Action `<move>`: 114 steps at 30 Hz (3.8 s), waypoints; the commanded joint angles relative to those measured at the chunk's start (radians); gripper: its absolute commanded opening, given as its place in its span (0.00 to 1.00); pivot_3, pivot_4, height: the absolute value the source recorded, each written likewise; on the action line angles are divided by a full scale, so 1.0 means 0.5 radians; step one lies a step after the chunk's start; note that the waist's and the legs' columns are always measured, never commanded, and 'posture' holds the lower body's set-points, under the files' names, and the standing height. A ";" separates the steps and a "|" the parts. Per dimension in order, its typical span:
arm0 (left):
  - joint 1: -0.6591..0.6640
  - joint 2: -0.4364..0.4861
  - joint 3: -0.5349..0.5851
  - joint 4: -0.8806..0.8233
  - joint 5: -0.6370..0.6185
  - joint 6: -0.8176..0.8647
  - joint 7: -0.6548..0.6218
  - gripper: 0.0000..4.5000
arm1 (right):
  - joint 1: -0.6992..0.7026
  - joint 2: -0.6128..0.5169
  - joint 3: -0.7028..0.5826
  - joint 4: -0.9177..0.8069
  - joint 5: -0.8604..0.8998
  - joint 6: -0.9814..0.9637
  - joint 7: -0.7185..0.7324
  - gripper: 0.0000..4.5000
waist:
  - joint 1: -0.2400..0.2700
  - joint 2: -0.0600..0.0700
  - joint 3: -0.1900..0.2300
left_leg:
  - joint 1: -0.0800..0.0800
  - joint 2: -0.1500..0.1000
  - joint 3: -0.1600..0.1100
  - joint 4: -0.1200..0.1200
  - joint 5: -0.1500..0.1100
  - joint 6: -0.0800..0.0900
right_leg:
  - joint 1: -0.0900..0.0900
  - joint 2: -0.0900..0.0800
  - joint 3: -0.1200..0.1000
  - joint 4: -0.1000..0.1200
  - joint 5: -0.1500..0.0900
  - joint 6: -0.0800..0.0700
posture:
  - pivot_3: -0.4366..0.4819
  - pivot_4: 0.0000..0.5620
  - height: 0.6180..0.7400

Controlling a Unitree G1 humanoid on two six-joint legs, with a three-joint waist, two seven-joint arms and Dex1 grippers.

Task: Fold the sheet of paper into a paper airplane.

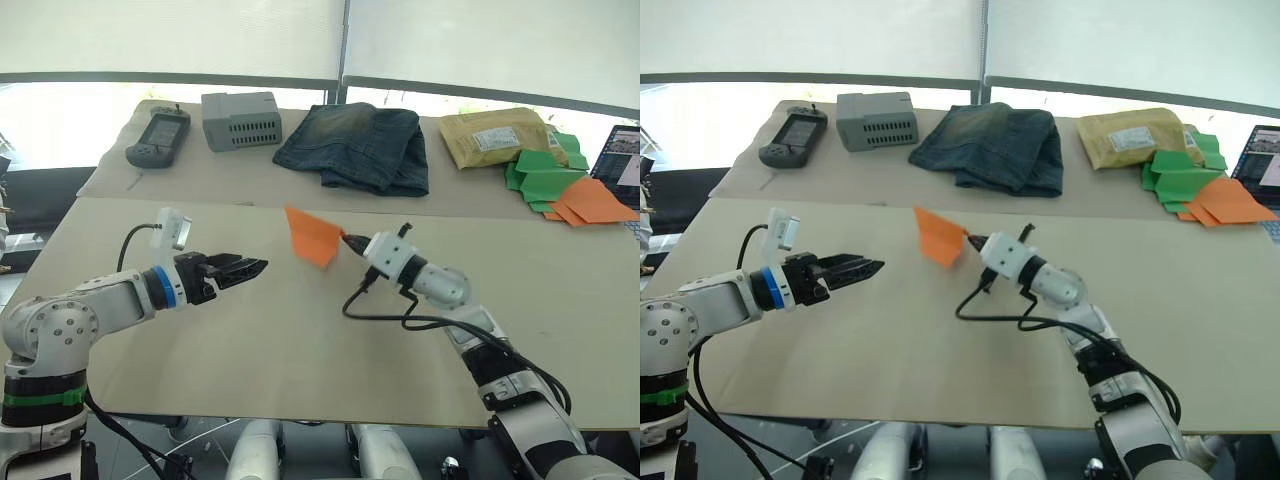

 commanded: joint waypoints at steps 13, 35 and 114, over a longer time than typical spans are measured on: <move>-0.054 -0.039 0.021 0.025 0.148 -0.053 -0.149 1.00 | 0.170 -0.482 -0.561 -0.811 2.018 2.933 0.388 0.01 | 0.012 0.000 0.000 | 0.000 0.006 -0.001 0.000 0.000 0.000 | 0.001 0.004 -0.008 0.000 -0.002 -0.007 | 0.48 0.27 0.82; -0.132 -0.075 -0.136 -0.032 0.264 -0.094 -0.439 1.00 | 0.096 -0.615 -0.236 -0.325 1.259 2.433 0.723 0.20 | 0.012 0.000 0.000 | -0.002 0.006 -0.002 0.003 0.000 0.000 | 0.002 0.007 -0.009 -0.002 -0.004 0.000 | 0.48 0.27 0.82; -0.606 -0.652 -0.903 0.645 1.326 -0.707 -1.017 0.00 | 0.730 -0.178 0.177 -1.263 0.452 1.376 0.133 0.00 | 0.058 0.002 -0.002 | -0.006 0.006 -0.009 0.007 0.000 0.001 | 0.001 0.006 -0.015 -0.001 -0.004 0.000 | 0.48 0.27 0.82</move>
